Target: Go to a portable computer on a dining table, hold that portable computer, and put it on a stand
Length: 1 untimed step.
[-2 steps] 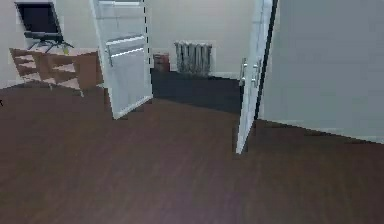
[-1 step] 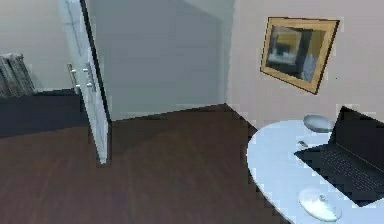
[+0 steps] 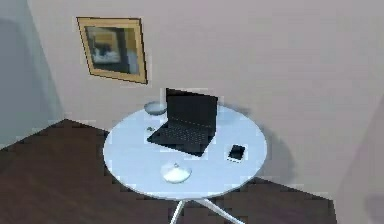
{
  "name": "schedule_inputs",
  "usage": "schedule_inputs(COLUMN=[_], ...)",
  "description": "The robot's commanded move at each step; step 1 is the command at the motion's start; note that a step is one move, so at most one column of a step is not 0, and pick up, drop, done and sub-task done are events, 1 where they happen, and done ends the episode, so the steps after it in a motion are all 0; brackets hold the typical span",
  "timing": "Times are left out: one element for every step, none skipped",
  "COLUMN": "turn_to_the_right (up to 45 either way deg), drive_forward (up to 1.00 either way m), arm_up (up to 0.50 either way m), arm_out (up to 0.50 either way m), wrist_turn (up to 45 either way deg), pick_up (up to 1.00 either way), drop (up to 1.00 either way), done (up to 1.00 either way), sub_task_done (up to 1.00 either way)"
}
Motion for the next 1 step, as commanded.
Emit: schedule_inputs(turn_to_the_right=[36.0], drive_forward=[0.0], arm_up=[0.0], arm_out=[0.0], wrist_turn=[0.0], pick_up=[0.0], drop=[0.0], done=[0.0], sub_task_done=[0.0])
